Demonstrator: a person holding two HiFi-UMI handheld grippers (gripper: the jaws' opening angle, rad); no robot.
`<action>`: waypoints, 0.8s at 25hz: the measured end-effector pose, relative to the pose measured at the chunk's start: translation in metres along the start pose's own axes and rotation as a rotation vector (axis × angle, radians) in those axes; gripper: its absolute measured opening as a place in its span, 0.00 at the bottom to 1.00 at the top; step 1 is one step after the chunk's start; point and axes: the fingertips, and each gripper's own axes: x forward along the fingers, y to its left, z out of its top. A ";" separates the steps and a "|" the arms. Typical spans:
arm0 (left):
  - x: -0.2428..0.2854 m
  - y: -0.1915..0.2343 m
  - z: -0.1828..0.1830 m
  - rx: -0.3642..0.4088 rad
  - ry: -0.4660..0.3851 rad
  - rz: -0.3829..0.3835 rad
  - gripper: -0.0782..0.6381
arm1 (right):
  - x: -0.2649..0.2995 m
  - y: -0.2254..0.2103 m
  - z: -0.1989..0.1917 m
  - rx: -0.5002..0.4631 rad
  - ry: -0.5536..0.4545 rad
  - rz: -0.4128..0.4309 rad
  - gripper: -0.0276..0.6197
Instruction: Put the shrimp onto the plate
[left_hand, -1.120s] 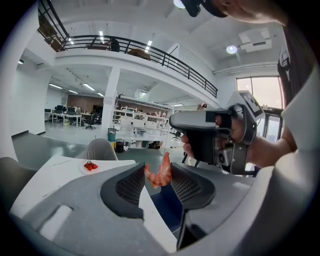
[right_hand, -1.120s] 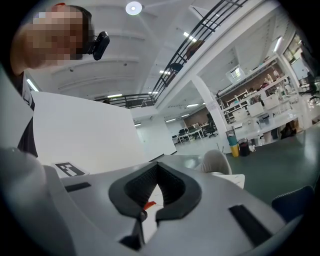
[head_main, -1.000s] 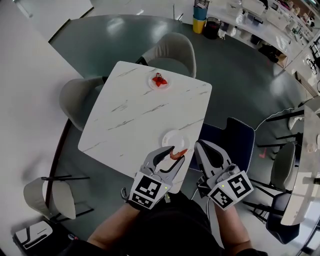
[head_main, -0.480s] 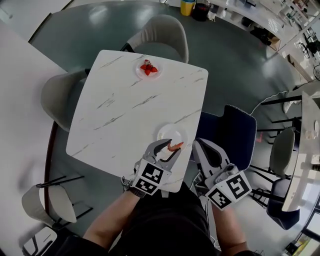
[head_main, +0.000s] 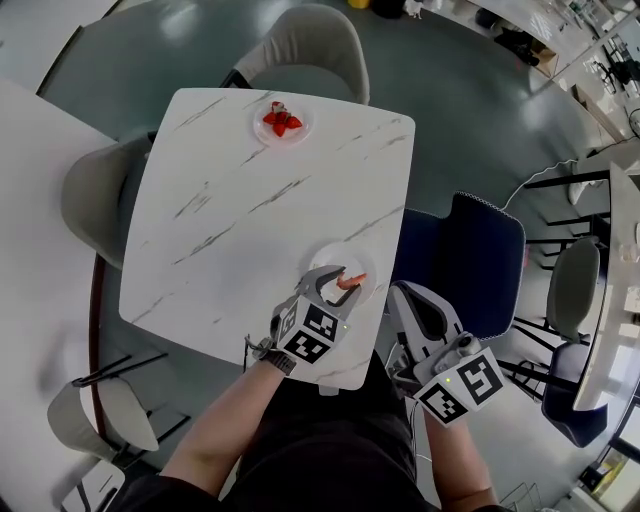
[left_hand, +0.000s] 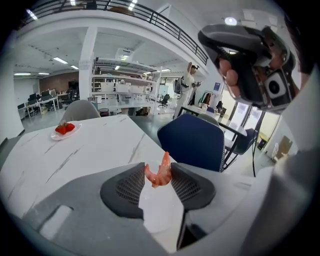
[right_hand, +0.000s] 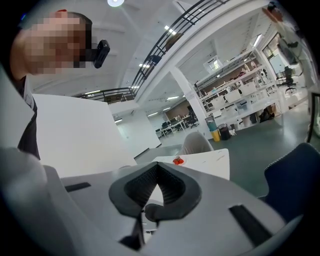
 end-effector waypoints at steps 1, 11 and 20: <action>0.005 0.001 -0.004 0.012 0.015 -0.002 0.35 | 0.001 -0.003 -0.004 0.004 0.001 -0.001 0.05; 0.036 0.003 -0.034 0.086 0.176 0.006 0.35 | -0.001 -0.016 -0.024 0.018 0.012 -0.009 0.05; 0.047 0.008 -0.047 0.120 0.262 0.025 0.35 | -0.008 -0.019 -0.015 0.014 0.015 -0.001 0.05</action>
